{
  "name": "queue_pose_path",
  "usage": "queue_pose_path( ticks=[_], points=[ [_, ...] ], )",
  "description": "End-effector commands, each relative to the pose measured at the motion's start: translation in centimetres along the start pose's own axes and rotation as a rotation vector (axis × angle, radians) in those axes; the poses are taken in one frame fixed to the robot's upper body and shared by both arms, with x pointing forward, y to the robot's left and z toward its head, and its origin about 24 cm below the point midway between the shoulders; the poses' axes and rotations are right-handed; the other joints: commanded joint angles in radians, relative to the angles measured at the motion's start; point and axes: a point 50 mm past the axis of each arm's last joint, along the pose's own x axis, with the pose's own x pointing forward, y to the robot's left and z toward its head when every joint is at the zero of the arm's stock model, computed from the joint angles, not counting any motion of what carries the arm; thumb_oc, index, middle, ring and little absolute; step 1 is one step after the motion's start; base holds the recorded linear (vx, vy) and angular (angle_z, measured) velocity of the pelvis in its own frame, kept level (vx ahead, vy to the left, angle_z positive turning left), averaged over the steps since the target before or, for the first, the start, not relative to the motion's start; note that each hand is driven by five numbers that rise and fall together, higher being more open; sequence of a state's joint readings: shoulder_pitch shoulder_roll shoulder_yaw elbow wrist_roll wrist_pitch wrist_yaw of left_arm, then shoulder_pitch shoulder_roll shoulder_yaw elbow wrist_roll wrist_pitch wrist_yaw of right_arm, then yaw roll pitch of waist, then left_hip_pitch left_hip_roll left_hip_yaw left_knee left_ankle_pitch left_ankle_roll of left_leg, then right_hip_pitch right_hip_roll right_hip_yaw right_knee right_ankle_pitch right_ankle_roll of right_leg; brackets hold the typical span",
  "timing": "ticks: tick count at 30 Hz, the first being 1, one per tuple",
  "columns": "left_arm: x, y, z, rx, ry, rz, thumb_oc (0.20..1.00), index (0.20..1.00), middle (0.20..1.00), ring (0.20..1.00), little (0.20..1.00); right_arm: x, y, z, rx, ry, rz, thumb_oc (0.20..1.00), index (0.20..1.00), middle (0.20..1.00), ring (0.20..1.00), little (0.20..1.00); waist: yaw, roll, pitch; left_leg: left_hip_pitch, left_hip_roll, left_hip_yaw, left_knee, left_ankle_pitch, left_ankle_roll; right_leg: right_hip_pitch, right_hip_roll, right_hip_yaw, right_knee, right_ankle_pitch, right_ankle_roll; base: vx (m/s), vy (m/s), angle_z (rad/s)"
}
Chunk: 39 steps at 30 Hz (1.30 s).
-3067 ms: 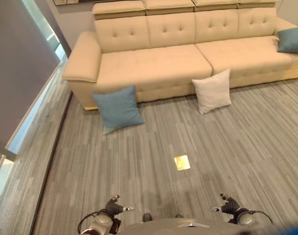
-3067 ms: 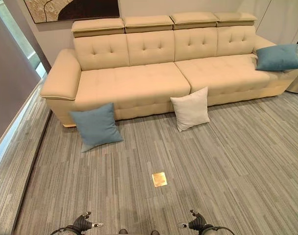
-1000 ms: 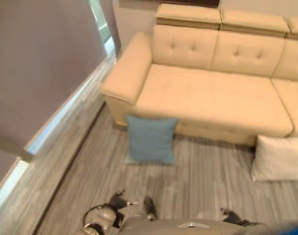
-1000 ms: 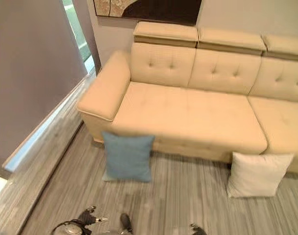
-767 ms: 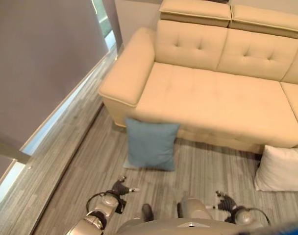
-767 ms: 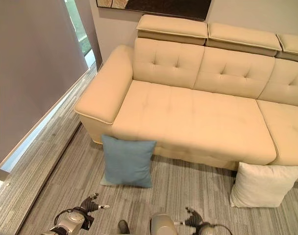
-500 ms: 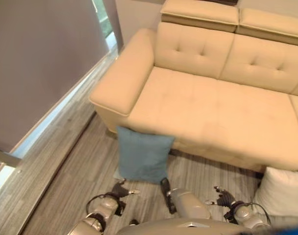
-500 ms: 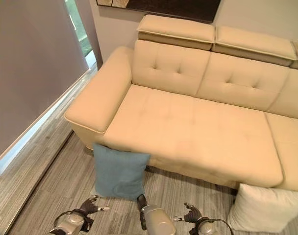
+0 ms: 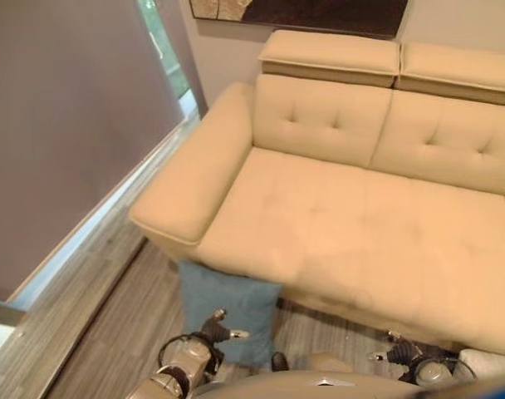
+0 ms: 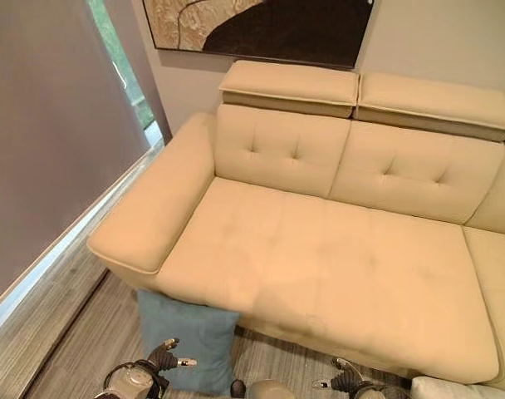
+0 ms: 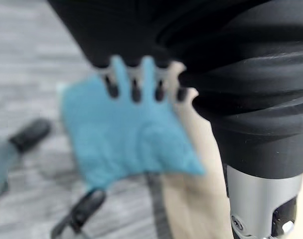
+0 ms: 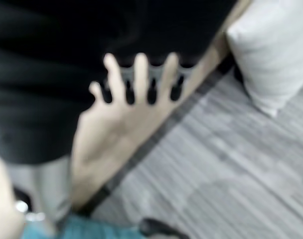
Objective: Pick up all the scattered cushions and arrange them neatly on the sofa.
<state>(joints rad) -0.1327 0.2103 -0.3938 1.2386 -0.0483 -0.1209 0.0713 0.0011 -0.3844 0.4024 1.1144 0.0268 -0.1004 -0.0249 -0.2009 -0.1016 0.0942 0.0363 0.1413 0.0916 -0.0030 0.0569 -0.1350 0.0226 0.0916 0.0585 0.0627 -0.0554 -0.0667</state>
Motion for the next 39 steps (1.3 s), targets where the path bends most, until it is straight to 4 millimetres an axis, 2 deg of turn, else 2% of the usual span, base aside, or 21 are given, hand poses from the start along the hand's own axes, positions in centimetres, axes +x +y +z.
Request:
queue_pose_path(
  ticks=[1,7,12,15,17,18,19,23,24,26,27,28,30,31,32,33,34,36,37,38,39],
  points=[
    [0.1,1.0,0.7,0.016,-0.034,0.024,1.000,1.000,1.000,1.000,1.000,0.2,0.3,0.9,0.016,-0.035,0.000,1.000,1.000,1.000,1.000,1.000,0.005,-0.002,0.020,0.054,-0.066,0.046,0.022,-0.116,0.075,0.027,-0.133,0.048,-0.070,0.024,0.126,0.09,0.278,-0.13],
    [0.2,1.8,0.8,0.009,-0.035,0.053,1.000,1.000,1.000,1.000,1.000,0.5,0.8,2.2,0.026,-0.066,0.011,1.000,1.000,1.000,1.000,1.000,0.016,-0.006,0.018,0.064,-0.107,0.068,-0.007,-0.133,0.109,-0.001,-0.166,0.085,-0.057,0.056,0.162,0.02,0.189,-0.14],
    [0.2,2.5,0.8,-0.008,-0.032,0.077,1.000,1.000,1.000,1.000,1.000,0.8,1.3,3.7,0.027,-0.099,0.024,1.000,1.000,1.000,1.000,1.000,0.027,-0.010,0.014,0.075,-0.145,0.103,-0.040,-0.144,0.140,-0.039,-0.195,0.123,-0.064,0.109,0.212,0.00,0.188,-0.32],
    [0.2,3.1,0.9,-0.017,-0.032,0.097,1.000,1.000,1.000,1.000,1.000,1.0,1.4,5.4,0.016,-0.153,0.025,1.000,1.000,1.000,1.000,1.000,0.033,-0.017,0.024,0.083,-0.156,0.142,-0.066,-0.138,0.150,-0.092,-0.198,0.126,-0.056,0.165,0.252,-0.06,0.151,-0.67],
    [0.2,3.6,1.1,-0.014,-0.039,0.108,1.000,1.000,1.000,1.000,1.000,1.0,1.4,6.2,0.008,-0.183,0.024,1.000,1.000,1.000,1.000,1.000,0.045,-0.008,0.041,0.078,-0.146,0.161,-0.073,-0.130,0.152,-0.117,-0.197,0.050,-0.021,0.141,0.235,-0.09,0.075,-0.61],
    [0.2,3.6,1.1,-0.014,-0.039,0.108,1.000,1.000,1.000,1.000,1.000,1.0,1.4,6.2,0.008,-0.183,0.024,1.000,1.000,1.000,1.000,1.000,0.043,-0.008,0.042,0.079,-0.146,0.159,-0.073,-0.130,0.152,-0.117,-0.197,0.048,-0.020,0.139,0.235,-0.11,0.095,-0.56],
    [0.2,3.9,1.3,-0.009,-0.044,0.112,1.000,1.000,1.000,1.000,1.000,1.0,1.5,6.5,0.002,-0.195,0.028,1.000,1.000,1.000,1.000,1.000,0.049,0.000,0.049,0.066,-0.141,0.165,-0.073,-0.119,0.156,-0.102,-0.182,-0.010,0.041,0.088,0.216,-0.09,0.095,-0.42],
    [0.1,3.6,0.5,-0.011,-0.021,0.097,1.000,1.000,1.000,1.000,1.000,0.9,1.7,6.1,0.000,-0.190,0.031,1.000,1.000,1.000,1.000,1.000,0.069,0.010,0.027,0.045,-0.145,0.172,-0.083,-0.103,0.158,-0.035,-0.098,-0.031,0.113,-0.017,0.174,-0.07,0.053,-0.16],
    [0.1,3.6,0.5,-0.010,-0.021,0.097,1.000,1.000,1.000,1.000,1.000,0.9,1.7,6.1,0.000,-0.189,0.031,1.000,1.000,1.000,1.000,1.000,0.069,0.010,0.028,0.048,-0.146,0.172,-0.083,-0.103,0.158,-0.034,-0.099,-0.032,0.115,-0.020,0.174,-0.04,-0.003,-0.03],
    [-0.1,3.3,-0.2,-0.017,-0.002,0.087,1.000,1.000,1.000,1.000,1.000,0.9,1.9,5.8,-0.006,-0.181,0.038,1.000,1.000,1.000,1.000,1.000,0.087,-0.003,0.018,0.038,-0.157,0.172,-0.082,-0.097,0.154,-0.004,-0.080,-0.047,0.081,-0.032,0.153,-0.04,-0.053,-0.04],
    [0.0,3.0,-0.2,-0.009,0.000,0.073,1.000,1.000,1.000,1.000,1.000,0.9,1.8,5.3,0.005,-0.170,0.035,1.000,1.000,1.000,1.000,1.000,0.080,-0.013,0.014,0.003,-0.167,0.152,-0.045,-0.090,0.143,0.013,-0.052,0.007,0.035,-0.038,0.125,-0.03,-0.065,0.09],
    [0.0,3.0,-0.2,-0.009,0.000,0.073,1.000,1.000,1.000,1.000,1.000,0.9,1.8,5.3,0.005,-0.170,0.035,1.000,1.000,1.000,1.000,1.000,0.079,-0.013,0.014,0.003,-0.167,0.152,-0.045,-0.091,0.143,0.013,-0.052,0.007,0.035,-0.038,0.125,-0.09,-0.075,0.47],
    [0.1,2.8,0.6,0.000,-0.025,0.067,1.000,1.000,1.000,1.000,1.000,0.8,1.2,4.5,0.013,-0.144,0.016,1.000,1.000,1.000,1.000,1.000,0.079,-0.035,0.048,-0.076,-0.164,0.148,0.156,-0.088,0.093,0.034,-0.047,0.018,-0.013,-0.020,0.093,-0.11,-0.050,0.70],
    [0.1,2.9,0.6,0.000,-0.025,0.067,1.000,1.000,1.000,1.000,1.000,0.8,1.1,4.5,0.013,-0.144,0.015,1.000,1.000,1.000,1.000,1.000,0.077,-0.034,0.047,-0.081,-0.162,0.146,0.164,-0.092,0.092,0.033,-0.046,0.016,-0.014,-0.020,0.092,-0.12,0.004,0.60],
    [0.2,2.7,1.1,-0.002,-0.037,0.063,1.000,1.000,1.000,1.000,1.000,0.6,0.8,3.6,0.034,-0.120,0.006,1.000,1.000,1.000,1.000,1.000,0.068,-0.051,0.058,-0.096,-0.153,0.159,0.314,-0.101,0.073,0.031,-0.071,-0.007,-0.029,0.000,0.085,-0.10,0.017,0.40],
    [0.3,2.8,1.4,0.000,-0.047,0.064,1.000,1.000,1.000,1.000,1.000,0.6,0.6,3.4,0.039,-0.113,0.003,1.000,1.000,1.000,1.000,1.000,0.067,-0.063,0.058,-0.116,-0.149,0.156,0.409,-0.099,0.070,0.034,-0.089,-0.020,-0.041,0.017,0.084,-0.09,0.039,0.40],
    [0.3,2.7,1.5,-0.007,-0.053,0.062,1.000,1.000,1.000,1.000,1.000,0.6,0.8,3.1,0.035,-0.101,0.011,1.000,1.000,1.000,1.000,1.000,0.057,-0.065,0.053,-0.101,-0.129,0.167,0.435,-0.120,0.080,0.036,-0.096,-0.032,-0.047,0.024,0.083,-0.02,0.035,0.32],
    [0.3,2.8,1.8,-0.018,-0.065,0.067,1.000,1.000,1.000,1.000,1.000,0.5,1.0,2.3,0.033,-0.071,0.018,1.000,1.000,1.000,1.000,1.000,0.053,-0.078,0.043,-0.108,-0.103,0.172,0.532,-0.116,0.088,0.039,-0.115,-0.038,-0.054,0.031,0.073,0.01,0.041,0.31],
    [0.3,2.8,1.8,-0.018,-0.065,0.067,1.000,1.000,1.000,1.000,1.000,0.5,1.0,2.3,0.033,-0.071,0.018,1.000,1.000,1.000,1.000,1.000,0.053,-0.078,0.043,-0.108,-0.103,0.172,0.532,-0.116,0.088,0.039,-0.115,-0.038,-0.054,0.031,0.073,0.03,0.078,0.29],
    [0.3,2.6,2.0,-0.013,-0.068,0.067,1.000,1.000,1.000,1.000,1.000,0.4,1.1,1.8,0.042,-0.051,0.018,1.000,1.000,1.000,1.000,1.000,0.036,-0.087,0.035,-0.115,-0.012,0.199,0.561,-0.105,0.094,0.039,-0.132,-0.055,-0.065,0.036,0.070,0.03,0.064,0.34],
    [0.3,2.6,2.0,-0.013,-0.068,0.067,1.000,1.000,1.000,1.000,1.000,0.4,1.1,1.8,0.042,-0.051,0.018,1.000,1.000,1.000,1.000,1.000,0.036,-0.086,0.035,-0.115,-0.011,0.199,0.562,-0.105,0.094,0.039,-0.132,-0.055,-0.065,0.036,0.070,0.07,0.178,0.35]
  ],
)
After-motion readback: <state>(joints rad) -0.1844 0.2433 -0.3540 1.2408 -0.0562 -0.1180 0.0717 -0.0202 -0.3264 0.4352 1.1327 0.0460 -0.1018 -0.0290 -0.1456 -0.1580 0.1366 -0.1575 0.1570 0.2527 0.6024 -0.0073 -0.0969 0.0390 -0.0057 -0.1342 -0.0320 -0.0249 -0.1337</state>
